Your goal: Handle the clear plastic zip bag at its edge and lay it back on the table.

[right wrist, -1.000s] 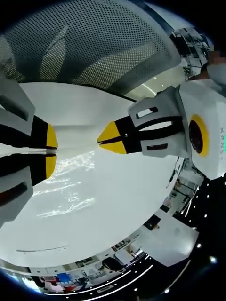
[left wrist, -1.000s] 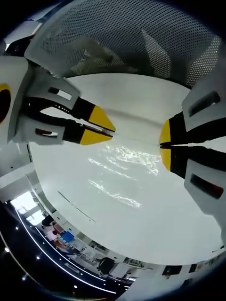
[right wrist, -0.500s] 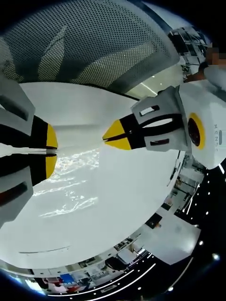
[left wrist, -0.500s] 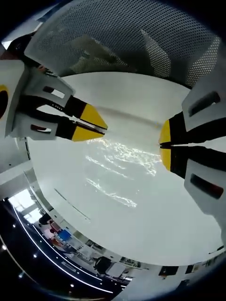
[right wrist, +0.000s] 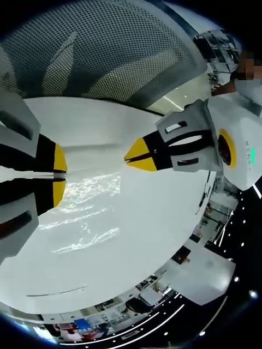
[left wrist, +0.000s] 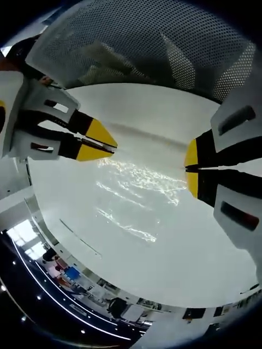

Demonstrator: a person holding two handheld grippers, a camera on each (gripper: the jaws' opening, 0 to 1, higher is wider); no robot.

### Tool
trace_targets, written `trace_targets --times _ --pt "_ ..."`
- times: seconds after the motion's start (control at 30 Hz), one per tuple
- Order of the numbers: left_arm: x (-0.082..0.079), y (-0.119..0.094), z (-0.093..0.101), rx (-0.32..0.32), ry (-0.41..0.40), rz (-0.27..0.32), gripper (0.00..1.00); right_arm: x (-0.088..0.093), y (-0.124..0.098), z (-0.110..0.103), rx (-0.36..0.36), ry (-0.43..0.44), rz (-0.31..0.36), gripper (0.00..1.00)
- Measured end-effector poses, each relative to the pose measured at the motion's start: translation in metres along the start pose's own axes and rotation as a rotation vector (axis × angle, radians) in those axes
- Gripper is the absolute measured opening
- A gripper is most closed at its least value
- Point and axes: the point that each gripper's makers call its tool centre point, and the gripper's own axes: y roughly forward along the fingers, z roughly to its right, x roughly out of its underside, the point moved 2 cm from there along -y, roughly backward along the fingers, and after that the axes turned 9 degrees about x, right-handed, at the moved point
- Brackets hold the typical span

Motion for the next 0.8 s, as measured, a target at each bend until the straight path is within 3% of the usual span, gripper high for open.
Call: trace_targets --times 0.8 --pt "0.008 -0.004 0.001 -0.014 -0.023 -0.021 0.0 0.011 -0.005 0.006 0.004 0.011 -0.021 0.0"
